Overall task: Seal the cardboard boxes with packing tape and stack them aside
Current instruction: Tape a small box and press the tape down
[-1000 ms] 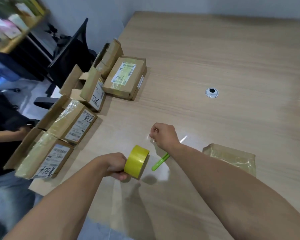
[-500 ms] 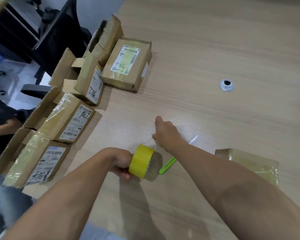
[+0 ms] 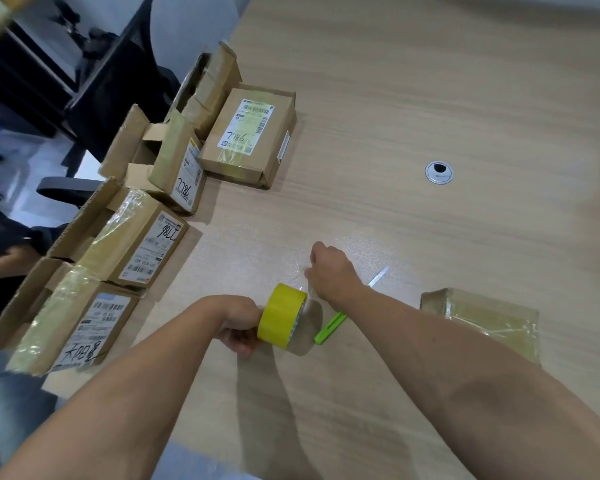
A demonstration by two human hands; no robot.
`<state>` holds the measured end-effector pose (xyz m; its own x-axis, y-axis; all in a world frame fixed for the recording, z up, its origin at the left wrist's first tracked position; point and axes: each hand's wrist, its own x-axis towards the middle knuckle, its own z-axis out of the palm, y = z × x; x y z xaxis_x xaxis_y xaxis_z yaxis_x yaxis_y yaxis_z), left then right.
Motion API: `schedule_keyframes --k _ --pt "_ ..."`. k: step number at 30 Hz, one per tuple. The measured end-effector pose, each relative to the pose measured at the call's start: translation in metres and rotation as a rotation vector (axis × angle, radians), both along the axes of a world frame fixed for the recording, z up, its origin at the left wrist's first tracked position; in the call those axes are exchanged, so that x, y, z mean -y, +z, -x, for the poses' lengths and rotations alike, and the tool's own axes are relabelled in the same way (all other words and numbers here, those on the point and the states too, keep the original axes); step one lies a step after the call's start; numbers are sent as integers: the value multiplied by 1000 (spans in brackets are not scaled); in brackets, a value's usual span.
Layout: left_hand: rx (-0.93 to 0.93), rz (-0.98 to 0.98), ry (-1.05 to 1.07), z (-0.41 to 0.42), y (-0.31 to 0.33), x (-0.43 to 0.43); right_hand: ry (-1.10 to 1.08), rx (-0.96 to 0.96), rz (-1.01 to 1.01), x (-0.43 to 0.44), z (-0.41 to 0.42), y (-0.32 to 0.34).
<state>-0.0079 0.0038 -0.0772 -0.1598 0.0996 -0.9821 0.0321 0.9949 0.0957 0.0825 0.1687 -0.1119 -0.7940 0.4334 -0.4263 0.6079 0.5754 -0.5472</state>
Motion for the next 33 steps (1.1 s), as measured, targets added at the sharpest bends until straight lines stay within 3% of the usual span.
schedule_keyframes --k 4,8,11,14,19,25,28,33 --pt "-123 -87 -36 6 11 -9 -37 33 36 -3 -9 11" --pt "-473 -194 -121 18 15 -24 -70 -21 55 -13 -25 29" --pt "-763 -358 -11 11 30 -42 -101 -89 42 -27 -42 50" --pt "-884 -588 146 -16 52 -71 -153 -172 22 -44 -66 73" --pt "-836 -831 187 -87 64 -119 -324 -271 -80 -78 -125 98" --pt "-586 -826 154 -193 41 -163 -501 -164 -254 -106 -221 83" --pt "-521 -797 280 -226 28 -171 -620 -119 -95 -106 -247 68" --pt "-468 -763 453 -256 23 -180 -717 -211 254 -97 -267 57"
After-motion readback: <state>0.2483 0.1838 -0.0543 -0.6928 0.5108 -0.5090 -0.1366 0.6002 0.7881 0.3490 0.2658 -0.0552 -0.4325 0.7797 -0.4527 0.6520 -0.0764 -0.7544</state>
